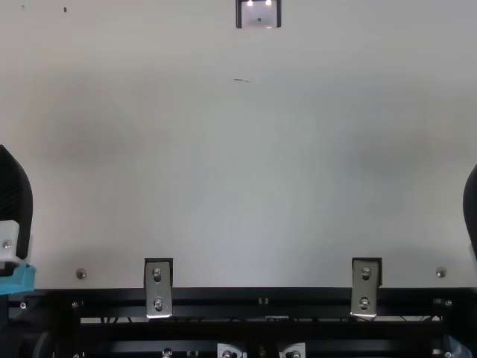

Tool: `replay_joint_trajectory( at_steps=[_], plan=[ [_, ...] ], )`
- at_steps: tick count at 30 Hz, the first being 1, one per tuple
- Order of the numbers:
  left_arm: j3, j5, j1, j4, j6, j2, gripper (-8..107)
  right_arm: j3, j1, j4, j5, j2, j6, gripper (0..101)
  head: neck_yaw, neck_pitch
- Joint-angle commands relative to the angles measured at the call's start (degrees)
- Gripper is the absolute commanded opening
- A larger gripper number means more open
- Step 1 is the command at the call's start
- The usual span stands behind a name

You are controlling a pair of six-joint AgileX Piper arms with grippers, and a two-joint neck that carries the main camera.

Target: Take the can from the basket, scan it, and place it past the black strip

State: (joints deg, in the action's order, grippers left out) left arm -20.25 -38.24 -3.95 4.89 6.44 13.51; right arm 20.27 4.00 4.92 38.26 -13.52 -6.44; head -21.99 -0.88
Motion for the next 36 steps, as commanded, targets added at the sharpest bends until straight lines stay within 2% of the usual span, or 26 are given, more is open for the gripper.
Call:
replay_joint_trajectory(
  at_steps=[1,8,23,29,36],
  plan=[
    [0.0,0.0,0.0,0.0,0.0,0.0,90,0.0,0.0,0.0,0.0,0.0,0.0,101,-1.5,2.5],
    [0.0,0.0,0.0,0.0,0.0,0.0,90,0.0,0.0,0.0,0.0,0.0,0.0,101,-2.6,4.7],
    [-0.6,0.0,0.1,-0.3,0.1,0.2,90,0.0,0.0,0.0,0.0,0.0,0.0,101,-2.6,4.7],
    [-4.6,0.2,1.1,-0.2,1.3,3.7,90,0.0,0.0,0.0,0.0,0.0,0.0,101,-2.6,4.7],
    [-12.0,0.6,3.2,1.3,3.6,11.8,90,0.0,0.0,0.0,0.0,0.0,0.0,101,-2.6,4.7]
  ],
)
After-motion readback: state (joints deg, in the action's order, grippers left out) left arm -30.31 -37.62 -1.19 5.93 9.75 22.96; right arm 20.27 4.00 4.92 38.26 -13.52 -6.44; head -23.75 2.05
